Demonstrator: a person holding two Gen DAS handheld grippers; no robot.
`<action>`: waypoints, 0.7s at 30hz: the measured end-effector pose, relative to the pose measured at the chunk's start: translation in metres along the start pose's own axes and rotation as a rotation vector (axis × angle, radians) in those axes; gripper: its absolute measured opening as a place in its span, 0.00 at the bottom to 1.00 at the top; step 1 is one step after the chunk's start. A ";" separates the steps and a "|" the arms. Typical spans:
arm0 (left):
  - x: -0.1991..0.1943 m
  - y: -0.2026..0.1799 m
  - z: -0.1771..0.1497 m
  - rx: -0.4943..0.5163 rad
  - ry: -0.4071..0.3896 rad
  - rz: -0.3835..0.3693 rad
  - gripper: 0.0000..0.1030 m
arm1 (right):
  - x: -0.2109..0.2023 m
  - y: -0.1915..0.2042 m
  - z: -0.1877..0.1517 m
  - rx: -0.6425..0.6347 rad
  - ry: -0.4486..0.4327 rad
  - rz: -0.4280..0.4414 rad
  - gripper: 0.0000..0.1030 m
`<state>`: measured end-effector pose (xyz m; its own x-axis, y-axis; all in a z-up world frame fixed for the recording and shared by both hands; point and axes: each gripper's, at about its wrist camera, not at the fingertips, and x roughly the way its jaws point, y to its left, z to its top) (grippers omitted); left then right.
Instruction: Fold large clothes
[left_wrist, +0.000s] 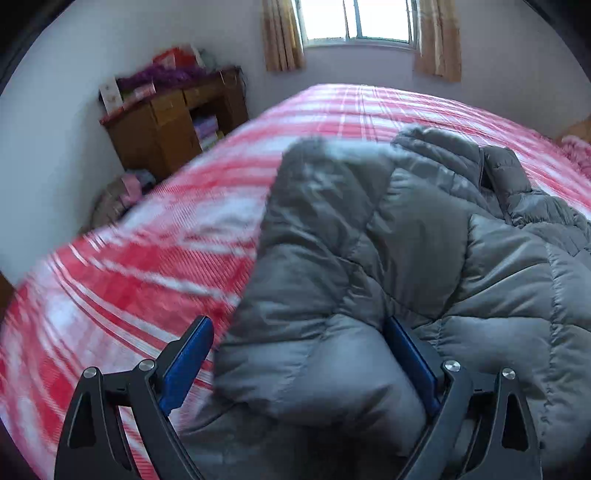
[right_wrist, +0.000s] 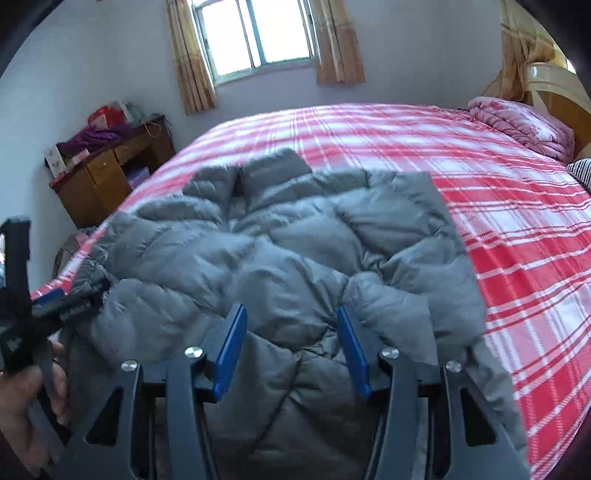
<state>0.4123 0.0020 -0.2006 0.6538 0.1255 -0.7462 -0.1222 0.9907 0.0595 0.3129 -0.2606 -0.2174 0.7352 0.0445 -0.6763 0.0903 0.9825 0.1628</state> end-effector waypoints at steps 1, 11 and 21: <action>0.002 0.005 0.001 -0.026 0.013 -0.021 0.92 | 0.004 0.000 -0.003 -0.007 0.005 -0.002 0.51; 0.014 -0.007 -0.002 0.018 0.047 0.055 0.99 | 0.023 -0.004 -0.015 -0.014 0.047 -0.014 0.51; 0.017 -0.006 -0.001 0.017 0.049 0.053 0.99 | 0.031 -0.004 -0.016 -0.023 0.071 -0.037 0.51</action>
<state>0.4232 -0.0023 -0.2145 0.6097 0.1756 -0.7729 -0.1430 0.9835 0.1106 0.3243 -0.2601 -0.2507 0.6821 0.0202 -0.7309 0.1000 0.9876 0.1206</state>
